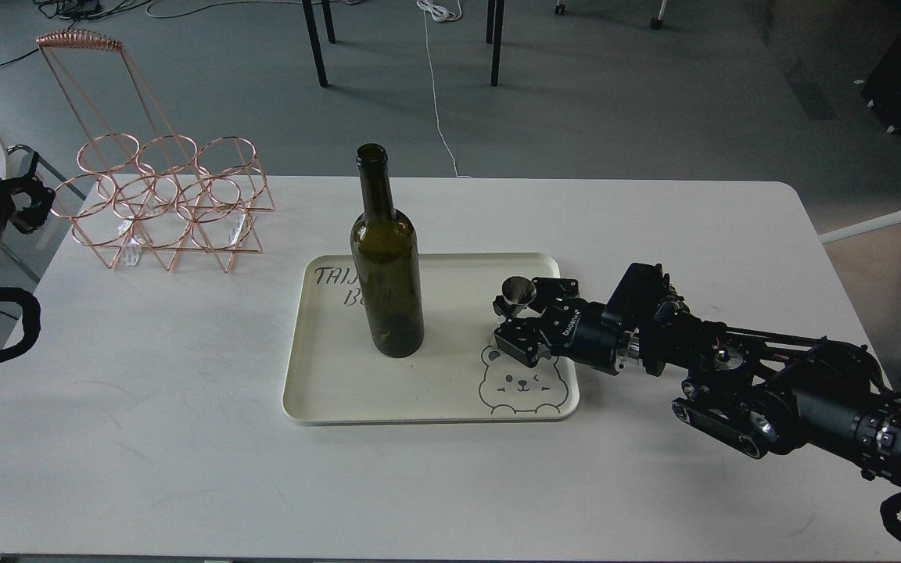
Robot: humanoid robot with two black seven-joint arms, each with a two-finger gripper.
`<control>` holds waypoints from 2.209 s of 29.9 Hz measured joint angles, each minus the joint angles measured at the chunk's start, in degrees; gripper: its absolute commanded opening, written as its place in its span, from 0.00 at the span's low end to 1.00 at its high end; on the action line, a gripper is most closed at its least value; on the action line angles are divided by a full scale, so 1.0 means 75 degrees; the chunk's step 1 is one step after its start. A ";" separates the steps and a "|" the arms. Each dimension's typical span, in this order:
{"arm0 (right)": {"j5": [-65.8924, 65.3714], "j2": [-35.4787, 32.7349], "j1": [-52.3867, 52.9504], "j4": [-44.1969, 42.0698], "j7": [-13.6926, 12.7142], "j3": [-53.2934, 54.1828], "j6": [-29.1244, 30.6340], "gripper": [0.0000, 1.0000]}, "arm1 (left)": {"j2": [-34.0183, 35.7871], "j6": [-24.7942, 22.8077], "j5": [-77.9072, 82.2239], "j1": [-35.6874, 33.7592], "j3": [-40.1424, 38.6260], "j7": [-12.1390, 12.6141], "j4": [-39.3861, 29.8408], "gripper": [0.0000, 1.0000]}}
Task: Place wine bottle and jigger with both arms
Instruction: 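Lift the jigger off the tray and carry it away from the bottle, then lower the jigger onto the table beside the tray and release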
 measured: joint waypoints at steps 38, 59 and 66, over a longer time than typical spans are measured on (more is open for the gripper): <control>0.2033 -0.3006 -0.1275 0.0632 -0.0001 0.1694 -0.0081 0.05 | 0.0103 -0.0001 -0.0004 -0.0013 -0.0014 0.0000 -0.0052 0.99; 0.2309 -0.2913 -0.1655 0.0466 -0.0001 0.1635 -0.0079 0.23 | 0.0117 -0.0001 0.0000 -0.0020 0.0005 0.0000 -0.0059 0.99; 0.2309 -0.2920 -0.1750 0.0477 0.0000 0.1629 -0.0079 0.28 | 0.0118 0.0001 0.0000 -0.0020 0.0001 0.0000 -0.0059 0.99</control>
